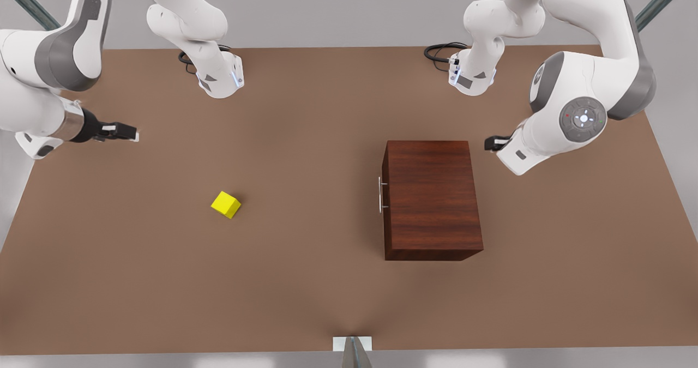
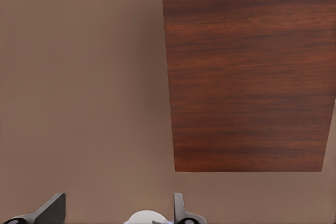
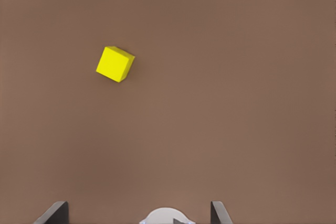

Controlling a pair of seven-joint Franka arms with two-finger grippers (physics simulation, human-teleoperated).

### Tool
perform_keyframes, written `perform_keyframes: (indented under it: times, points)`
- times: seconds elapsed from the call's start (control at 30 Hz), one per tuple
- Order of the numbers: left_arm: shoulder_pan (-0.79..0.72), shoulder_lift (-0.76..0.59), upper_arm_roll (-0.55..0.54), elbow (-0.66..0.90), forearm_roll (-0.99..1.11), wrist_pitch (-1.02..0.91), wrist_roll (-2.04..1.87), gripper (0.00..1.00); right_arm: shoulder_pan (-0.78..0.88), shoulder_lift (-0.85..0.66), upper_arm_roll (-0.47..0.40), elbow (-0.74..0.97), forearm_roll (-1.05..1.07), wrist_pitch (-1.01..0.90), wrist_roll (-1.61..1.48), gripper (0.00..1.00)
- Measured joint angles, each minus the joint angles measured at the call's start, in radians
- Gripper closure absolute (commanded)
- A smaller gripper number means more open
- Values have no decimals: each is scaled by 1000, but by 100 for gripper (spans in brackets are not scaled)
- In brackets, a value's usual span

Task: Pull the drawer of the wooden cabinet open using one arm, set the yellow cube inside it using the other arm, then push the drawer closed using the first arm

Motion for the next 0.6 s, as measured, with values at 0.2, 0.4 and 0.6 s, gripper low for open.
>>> perform_keyframes:
  times: [0.2,0.4,0.6]
  points:
    - [-303,130,-10,36,56,61,-30,0,-9,0,0,1,0,48,-10,0]
    - [-545,428,-11,264,209,122,-159,5,18,0,-1,0,-1,65,-19,0]
    - [-600,540,-6,365,287,216,-306,10,53,2,-2,1,-1,70,-25,0]
